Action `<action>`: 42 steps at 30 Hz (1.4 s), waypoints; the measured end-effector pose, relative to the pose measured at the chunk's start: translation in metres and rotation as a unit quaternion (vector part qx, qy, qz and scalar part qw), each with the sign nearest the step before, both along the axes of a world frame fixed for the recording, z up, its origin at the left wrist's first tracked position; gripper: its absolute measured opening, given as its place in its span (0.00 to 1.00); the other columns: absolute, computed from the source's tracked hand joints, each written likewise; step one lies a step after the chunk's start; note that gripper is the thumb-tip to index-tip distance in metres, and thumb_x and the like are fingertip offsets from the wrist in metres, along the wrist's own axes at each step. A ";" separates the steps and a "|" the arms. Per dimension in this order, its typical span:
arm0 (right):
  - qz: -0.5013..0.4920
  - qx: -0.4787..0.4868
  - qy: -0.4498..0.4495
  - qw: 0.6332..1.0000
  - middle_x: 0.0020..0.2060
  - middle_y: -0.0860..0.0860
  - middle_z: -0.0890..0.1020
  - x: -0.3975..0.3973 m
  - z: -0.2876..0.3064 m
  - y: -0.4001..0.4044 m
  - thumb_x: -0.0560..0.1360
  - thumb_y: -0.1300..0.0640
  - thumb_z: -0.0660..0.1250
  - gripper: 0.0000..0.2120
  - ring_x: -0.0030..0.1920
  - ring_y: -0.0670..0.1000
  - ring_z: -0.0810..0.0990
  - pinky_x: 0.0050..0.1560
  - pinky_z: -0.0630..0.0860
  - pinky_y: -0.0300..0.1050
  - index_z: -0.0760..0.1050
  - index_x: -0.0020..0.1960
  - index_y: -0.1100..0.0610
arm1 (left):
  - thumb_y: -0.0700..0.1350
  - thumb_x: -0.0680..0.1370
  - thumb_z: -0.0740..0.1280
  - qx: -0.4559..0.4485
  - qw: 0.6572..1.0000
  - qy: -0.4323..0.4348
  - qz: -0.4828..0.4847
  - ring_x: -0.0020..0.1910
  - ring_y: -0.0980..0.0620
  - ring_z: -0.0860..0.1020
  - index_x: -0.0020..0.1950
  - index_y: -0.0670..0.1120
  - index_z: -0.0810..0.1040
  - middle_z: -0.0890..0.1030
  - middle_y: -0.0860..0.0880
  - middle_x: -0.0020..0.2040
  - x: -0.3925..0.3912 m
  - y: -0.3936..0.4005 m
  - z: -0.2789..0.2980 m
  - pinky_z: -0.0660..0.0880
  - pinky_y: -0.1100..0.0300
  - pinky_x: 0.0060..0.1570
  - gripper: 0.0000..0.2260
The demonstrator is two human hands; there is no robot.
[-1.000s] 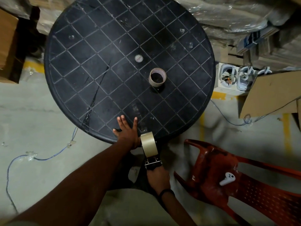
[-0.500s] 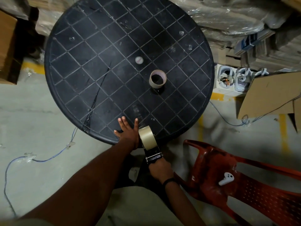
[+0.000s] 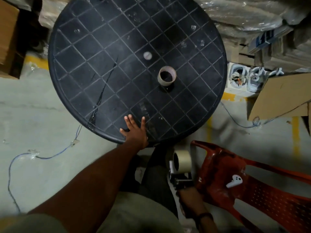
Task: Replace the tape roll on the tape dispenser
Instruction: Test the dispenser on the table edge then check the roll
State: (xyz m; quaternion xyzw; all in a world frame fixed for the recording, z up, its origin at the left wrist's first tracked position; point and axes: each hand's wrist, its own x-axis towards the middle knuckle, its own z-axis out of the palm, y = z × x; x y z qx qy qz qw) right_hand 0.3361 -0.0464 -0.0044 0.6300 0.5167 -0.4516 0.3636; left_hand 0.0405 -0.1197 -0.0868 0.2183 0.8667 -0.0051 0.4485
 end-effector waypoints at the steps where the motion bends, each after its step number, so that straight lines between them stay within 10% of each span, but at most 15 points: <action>1: -0.018 -0.012 0.006 1.000 0.24 0.54 0.76 -0.013 0.012 0.004 0.79 0.50 0.63 0.19 0.23 0.52 0.75 0.25 0.76 0.44 0.72 0.31 0.57 | 0.57 0.78 0.65 0.008 1.000 -0.001 -0.002 0.69 0.31 0.23 0.76 0.55 0.27 0.21 0.33 0.69 -0.001 0.000 0.002 0.45 0.22 0.66 0.47; 4: -0.079 -0.032 0.046 0.995 0.20 0.52 0.68 -0.060 0.053 0.030 0.75 0.62 0.65 0.19 0.18 0.50 0.66 0.24 0.63 0.36 0.66 0.27 0.55 | 0.58 0.77 0.66 -0.007 1.000 0.013 -0.018 0.70 0.31 0.24 0.76 0.56 0.27 0.22 0.33 0.70 0.000 -0.002 0.003 0.47 0.23 0.67 0.48; 17: -0.030 -0.110 0.206 0.972 0.25 0.52 0.72 -0.203 0.095 0.055 0.75 0.59 0.67 0.10 0.22 0.49 0.69 0.23 0.66 0.39 0.73 0.36 0.57 | 0.50 0.76 0.69 0.142 0.983 -0.052 0.106 0.75 0.37 0.63 0.80 0.47 0.38 0.55 0.38 0.79 -0.030 -0.005 0.081 0.64 0.48 0.72 0.46; 22: -0.021 -0.236 0.188 0.953 0.28 0.50 0.75 -0.232 0.098 0.100 0.76 0.58 0.67 0.09 0.27 0.47 0.73 0.28 0.72 0.40 0.77 0.37 0.55 | 0.42 0.72 0.72 0.268 0.925 -0.010 0.271 0.55 0.49 0.80 0.65 0.56 0.71 0.81 0.53 0.55 -0.044 0.015 0.107 0.76 0.55 0.55 0.24; 26: 0.050 -0.289 0.172 0.940 0.30 0.52 0.78 -0.256 0.096 0.139 0.77 0.59 0.68 0.08 0.30 0.49 0.78 0.29 0.76 0.40 0.79 0.39 0.57 | 0.30 0.73 0.70 0.291 0.848 -0.099 0.432 0.43 0.48 0.79 0.49 0.50 0.74 0.79 0.46 0.42 -0.054 0.036 0.142 0.80 0.54 0.45 0.16; 33: 0.193 -0.173 0.283 0.924 0.32 0.53 0.83 -0.291 0.114 0.181 0.68 0.58 0.78 0.12 0.30 0.52 0.81 0.31 0.80 0.48 0.81 0.49 0.60 | 0.41 0.69 0.79 0.324 0.773 -0.023 0.544 0.43 0.45 0.84 0.56 0.43 0.76 0.83 0.40 0.48 -0.060 0.057 0.170 0.82 0.47 0.43 0.19; 38: 0.413 0.190 0.335 0.825 0.59 0.54 0.79 -0.299 0.136 0.186 0.64 0.43 0.78 0.33 0.56 0.58 0.81 0.52 0.77 0.47 0.75 0.63 0.55 | 0.53 0.68 0.79 0.273 0.806 0.143 0.505 0.33 0.60 0.81 0.53 0.45 0.76 0.83 0.55 0.29 -0.065 0.082 0.214 0.78 0.58 0.37 0.22; 42: 0.447 0.293 0.353 0.768 0.65 0.56 0.72 -0.297 0.149 0.181 0.70 0.49 0.75 0.31 0.57 0.57 0.79 0.52 0.78 0.50 0.66 0.68 0.55 | 0.63 0.64 0.77 0.250 0.820 0.243 0.455 0.35 0.61 0.78 0.52 0.50 0.75 0.81 0.57 0.36 -0.069 0.088 0.253 0.73 0.62 0.34 0.25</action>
